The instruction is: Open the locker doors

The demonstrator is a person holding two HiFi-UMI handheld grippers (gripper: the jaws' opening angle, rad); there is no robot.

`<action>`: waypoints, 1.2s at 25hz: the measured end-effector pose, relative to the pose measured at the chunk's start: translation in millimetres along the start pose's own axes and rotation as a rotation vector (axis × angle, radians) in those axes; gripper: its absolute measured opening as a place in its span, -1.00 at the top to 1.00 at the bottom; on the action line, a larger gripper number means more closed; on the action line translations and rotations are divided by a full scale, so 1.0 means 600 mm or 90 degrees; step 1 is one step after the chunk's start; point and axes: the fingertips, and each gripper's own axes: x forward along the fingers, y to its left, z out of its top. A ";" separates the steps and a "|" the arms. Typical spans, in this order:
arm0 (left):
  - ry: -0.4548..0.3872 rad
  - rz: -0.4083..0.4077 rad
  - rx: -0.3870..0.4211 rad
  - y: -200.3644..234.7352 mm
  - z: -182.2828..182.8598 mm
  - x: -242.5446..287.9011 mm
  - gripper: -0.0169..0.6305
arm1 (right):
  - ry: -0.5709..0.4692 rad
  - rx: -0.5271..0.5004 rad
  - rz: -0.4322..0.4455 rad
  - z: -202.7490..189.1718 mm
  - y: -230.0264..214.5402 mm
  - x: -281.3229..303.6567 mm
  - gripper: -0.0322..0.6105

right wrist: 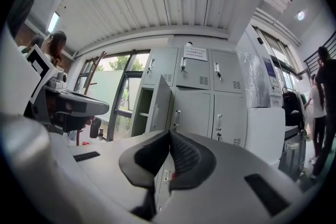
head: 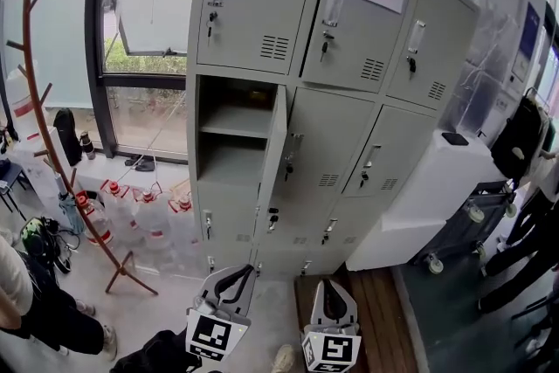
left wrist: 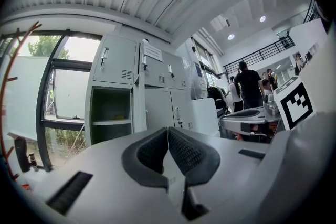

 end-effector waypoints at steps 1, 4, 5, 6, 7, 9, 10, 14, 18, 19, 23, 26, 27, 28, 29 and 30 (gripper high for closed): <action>0.000 -0.001 0.001 -0.001 0.000 0.012 0.88 | -0.002 -0.001 0.000 -0.002 -0.009 0.008 0.85; 0.002 0.000 0.003 -0.007 -0.005 0.056 0.87 | -0.005 0.000 0.003 -0.012 -0.040 0.042 0.85; 0.004 0.002 0.004 -0.008 -0.007 0.074 0.88 | -0.004 0.003 0.004 -0.017 -0.052 0.056 0.85; 0.006 0.005 0.004 -0.009 -0.010 0.092 0.88 | -0.003 0.007 0.006 -0.020 -0.065 0.071 0.85; 0.008 0.009 0.004 -0.009 -0.012 0.113 0.88 | -0.003 0.010 0.009 -0.023 -0.078 0.087 0.85; 0.012 0.021 0.005 -0.009 -0.015 0.155 0.88 | -0.005 0.014 0.022 -0.029 -0.106 0.124 0.85; 0.015 0.029 0.005 -0.009 -0.017 0.176 0.88 | -0.007 0.015 0.033 -0.032 -0.119 0.145 0.85; 0.028 0.065 0.002 0.000 -0.016 0.260 0.88 | -0.007 0.021 0.078 -0.040 -0.163 0.228 0.85; 0.035 0.104 -0.002 0.012 -0.007 0.332 0.88 | -0.011 0.019 0.130 -0.040 -0.193 0.307 0.85; 0.038 0.114 -0.003 0.015 -0.007 0.348 0.88 | -0.013 0.019 0.144 -0.040 -0.199 0.325 0.85; 0.046 0.160 -0.008 0.029 -0.008 0.402 0.88 | -0.018 0.016 0.206 -0.045 -0.211 0.394 0.85; 0.051 0.196 -0.011 0.040 -0.010 0.433 0.88 | -0.024 0.013 0.248 -0.047 -0.212 0.440 0.85; 0.053 0.208 -0.012 0.044 -0.011 0.441 0.88 | -0.026 0.014 0.262 -0.047 -0.212 0.453 0.85; 0.055 0.221 -0.013 0.049 -0.012 0.448 0.88 | -0.028 0.015 0.276 -0.047 -0.210 0.466 0.85; 0.058 0.233 -0.015 0.054 -0.014 0.454 0.87 | -0.030 0.016 0.289 -0.048 -0.208 0.478 0.85; 0.060 0.245 -0.017 0.059 -0.016 0.459 0.88 | -0.032 0.017 0.302 -0.048 -0.206 0.490 0.85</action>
